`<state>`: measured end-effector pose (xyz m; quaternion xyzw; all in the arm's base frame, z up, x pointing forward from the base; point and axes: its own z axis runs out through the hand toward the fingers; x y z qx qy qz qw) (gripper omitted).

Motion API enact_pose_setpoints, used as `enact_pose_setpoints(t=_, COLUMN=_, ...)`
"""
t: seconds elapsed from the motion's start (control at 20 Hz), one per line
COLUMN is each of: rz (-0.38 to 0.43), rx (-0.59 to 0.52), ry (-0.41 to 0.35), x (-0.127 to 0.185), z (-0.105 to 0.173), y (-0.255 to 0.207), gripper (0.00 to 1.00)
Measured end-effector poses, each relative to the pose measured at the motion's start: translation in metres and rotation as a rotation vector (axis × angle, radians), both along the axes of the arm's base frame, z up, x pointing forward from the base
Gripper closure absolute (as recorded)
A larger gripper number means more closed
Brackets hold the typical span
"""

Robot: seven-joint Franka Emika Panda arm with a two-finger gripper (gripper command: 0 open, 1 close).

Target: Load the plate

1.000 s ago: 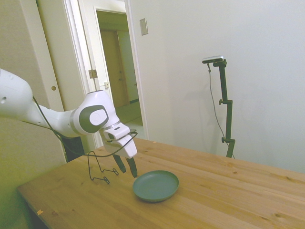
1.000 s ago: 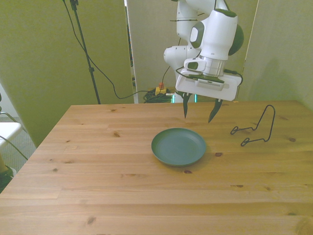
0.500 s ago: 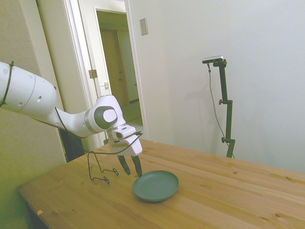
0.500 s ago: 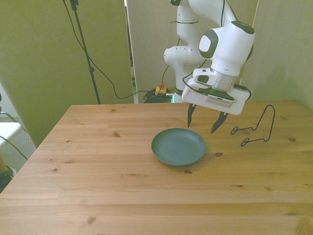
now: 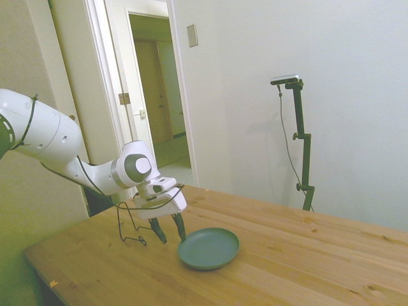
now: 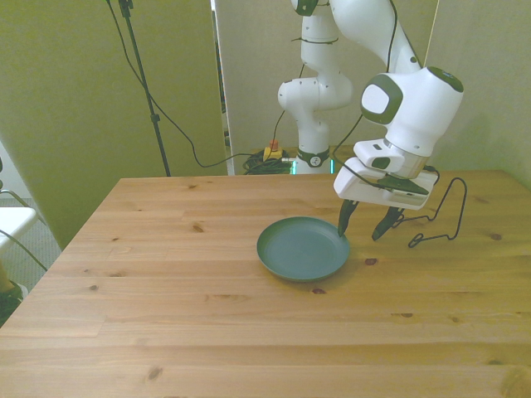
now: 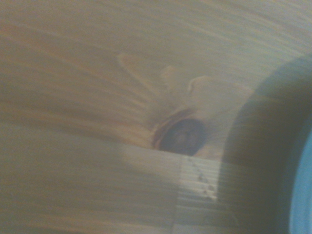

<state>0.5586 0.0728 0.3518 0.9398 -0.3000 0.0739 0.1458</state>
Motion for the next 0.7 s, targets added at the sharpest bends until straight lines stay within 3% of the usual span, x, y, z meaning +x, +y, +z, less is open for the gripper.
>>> enact_pose_setpoints(t=0.3, rz=0.047, rx=-0.048, ry=0.004, x=-0.005, z=-0.001, y=-0.007, gripper=0.0)
enact_pose_setpoints(t=0.65, rz=0.019, rx=-0.114, ry=0.007, x=-0.009, z=-0.003, y=-0.03, gripper=0.0)
enact_pose_setpoints(t=0.7, rz=0.015, rx=-0.125, ry=0.004, x=-0.009, z=-0.003, y=-0.033, gripper=1.0)
